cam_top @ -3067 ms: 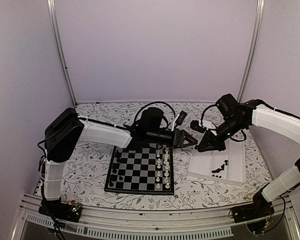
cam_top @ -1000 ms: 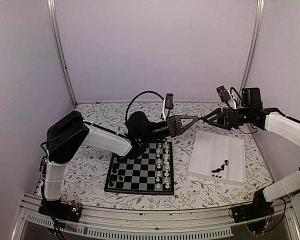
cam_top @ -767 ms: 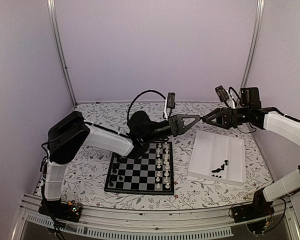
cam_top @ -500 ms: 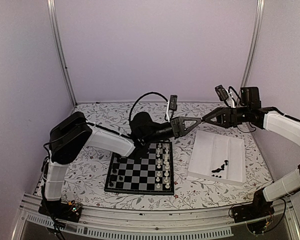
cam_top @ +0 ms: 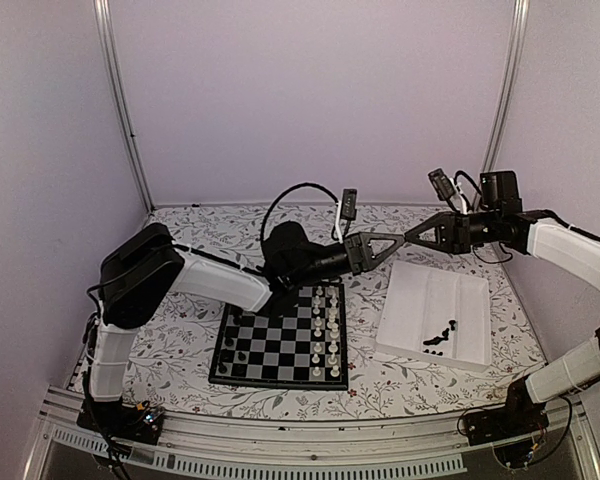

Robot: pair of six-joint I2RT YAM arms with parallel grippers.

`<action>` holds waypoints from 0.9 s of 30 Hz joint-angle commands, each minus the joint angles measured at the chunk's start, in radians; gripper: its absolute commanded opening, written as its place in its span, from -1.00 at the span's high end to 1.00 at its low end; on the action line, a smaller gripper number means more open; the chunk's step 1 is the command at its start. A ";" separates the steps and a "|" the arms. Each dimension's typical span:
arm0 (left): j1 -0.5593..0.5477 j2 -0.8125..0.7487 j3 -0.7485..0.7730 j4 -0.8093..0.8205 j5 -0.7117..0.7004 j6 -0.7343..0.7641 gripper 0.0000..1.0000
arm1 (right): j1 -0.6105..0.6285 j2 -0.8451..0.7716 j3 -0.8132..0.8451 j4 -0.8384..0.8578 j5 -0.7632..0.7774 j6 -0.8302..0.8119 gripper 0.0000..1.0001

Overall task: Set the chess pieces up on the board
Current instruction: Place the chess piece on the chessboard.

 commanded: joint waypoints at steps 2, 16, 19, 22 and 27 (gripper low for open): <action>0.010 -0.130 -0.056 -0.229 -0.061 0.178 0.38 | 0.036 -0.003 0.149 -0.216 0.188 -0.208 0.92; 0.301 -0.804 -0.259 -1.128 -0.394 0.741 0.03 | 0.441 0.238 0.514 -0.557 0.774 -0.580 0.97; 0.378 -0.952 -0.428 -1.019 -0.497 0.714 -0.07 | 0.546 0.323 0.581 -0.595 0.907 -0.617 0.97; 0.446 -1.081 -0.550 -0.974 -0.557 0.696 -0.16 | 0.638 0.427 0.659 -0.648 0.995 -0.655 0.98; 0.535 -1.154 -0.570 -0.990 -0.562 0.746 -0.20 | 0.749 0.595 0.796 -0.715 1.105 -0.680 0.98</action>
